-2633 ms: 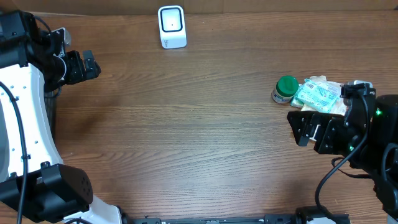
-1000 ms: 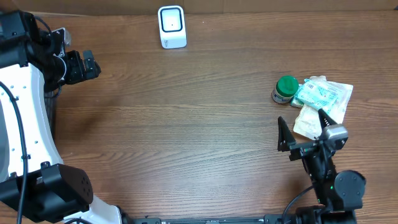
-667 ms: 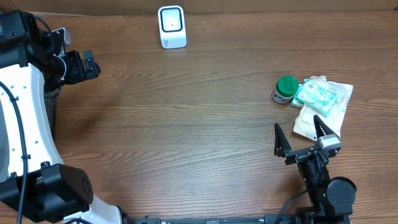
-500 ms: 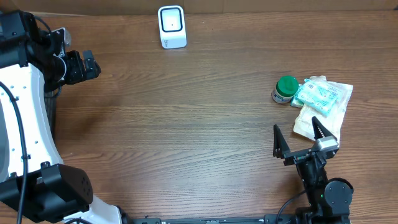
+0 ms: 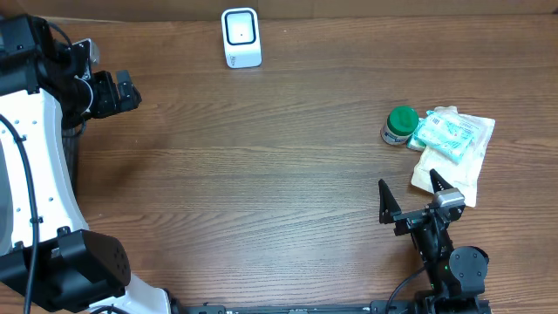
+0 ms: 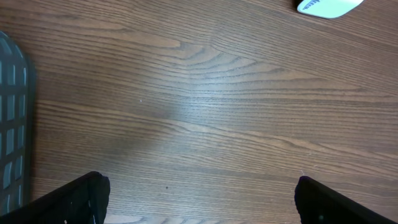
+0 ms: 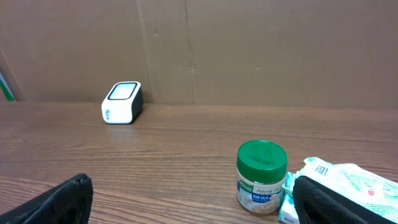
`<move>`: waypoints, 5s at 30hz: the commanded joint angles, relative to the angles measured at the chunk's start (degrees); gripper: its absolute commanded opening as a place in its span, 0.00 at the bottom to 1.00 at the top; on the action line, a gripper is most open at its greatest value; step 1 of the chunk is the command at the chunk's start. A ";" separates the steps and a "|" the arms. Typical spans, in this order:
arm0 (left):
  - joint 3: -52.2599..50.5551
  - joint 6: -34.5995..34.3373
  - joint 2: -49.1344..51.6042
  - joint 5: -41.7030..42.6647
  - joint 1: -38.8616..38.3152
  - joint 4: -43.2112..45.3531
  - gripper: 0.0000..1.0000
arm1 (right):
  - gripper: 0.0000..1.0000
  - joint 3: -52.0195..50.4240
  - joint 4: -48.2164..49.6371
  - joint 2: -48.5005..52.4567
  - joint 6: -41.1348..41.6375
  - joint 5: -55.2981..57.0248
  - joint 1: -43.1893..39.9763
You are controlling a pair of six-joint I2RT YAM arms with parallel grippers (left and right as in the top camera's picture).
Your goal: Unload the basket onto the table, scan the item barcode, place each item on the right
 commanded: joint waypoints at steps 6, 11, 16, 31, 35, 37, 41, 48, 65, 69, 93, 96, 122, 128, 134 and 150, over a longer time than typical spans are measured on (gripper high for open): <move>0.59 0.24 -0.35 0.26 -0.13 0.04 0.99 | 1.00 -0.61 0.15 -0.52 0.31 -0.22 0.57; 0.59 0.24 -0.35 0.26 -0.13 0.04 1.00 | 1.00 -0.61 0.15 -0.52 0.28 -0.22 0.57; 0.59 0.24 -0.35 0.26 -0.13 0.04 1.00 | 1.00 -0.61 0.15 -0.52 0.28 -0.20 0.57; 0.59 0.24 -0.35 0.26 -0.11 0.04 0.99 | 1.00 -0.61 0.15 -0.52 0.28 -0.20 0.57; 0.59 0.24 -0.72 0.15 -0.13 0.04 1.00 | 1.00 -0.61 0.15 -0.52 0.28 -0.22 0.57; 0.59 0.24 -1.79 0.11 -0.37 0.04 1.00 | 1.00 -0.61 0.15 -0.52 0.31 -0.22 0.57; 0.59 0.24 -5.81 0.11 -1.90 0.04 0.99 | 1.00 -0.61 0.15 -0.52 0.28 -0.22 0.57; 0.48 0.31 -15.34 0.02 -7.80 0.00 1.00 | 1.00 -0.61 0.15 -0.52 0.28 -0.22 0.57; -31.06 1.75 -40.94 -8.63 -16.65 32.52 1.00 | 1.00 -0.61 0.15 -0.52 0.31 -0.20 0.57; -46.80 2.14 -50.31 -8.57 -16.65 47.45 1.00 | 1.00 -0.61 0.15 -0.52 0.28 -0.22 0.57; -102.05 15.76 -93.57 -8.33 -16.63 82.31 1.00 | 1.00 -0.61 0.15 -0.52 0.28 -0.20 0.57; -104.02 15.74 -95.21 -8.31 -16.63 82.31 1.00 | 1.00 -0.61 0.15 -0.52 0.31 -0.22 0.57; -106.60 15.26 -101.29 -8.55 -16.65 70.88 1.00 | 1.00 -0.61 0.15 -0.52 0.28 -0.22 0.57; -106.60 15.26 -101.29 -8.55 -16.65 70.88 1.00 | 1.00 -0.61 0.15 -0.52 0.28 -0.22 0.57; -106.60 15.26 -101.29 -8.55 -16.65 70.88 0.99 | 1.00 -0.61 0.15 -0.52 0.28 -0.22 0.57; -106.60 15.26 -101.29 -8.55 -16.65 70.88 1.00 | 1.00 -0.61 0.15 -0.52 0.28 -0.22 0.57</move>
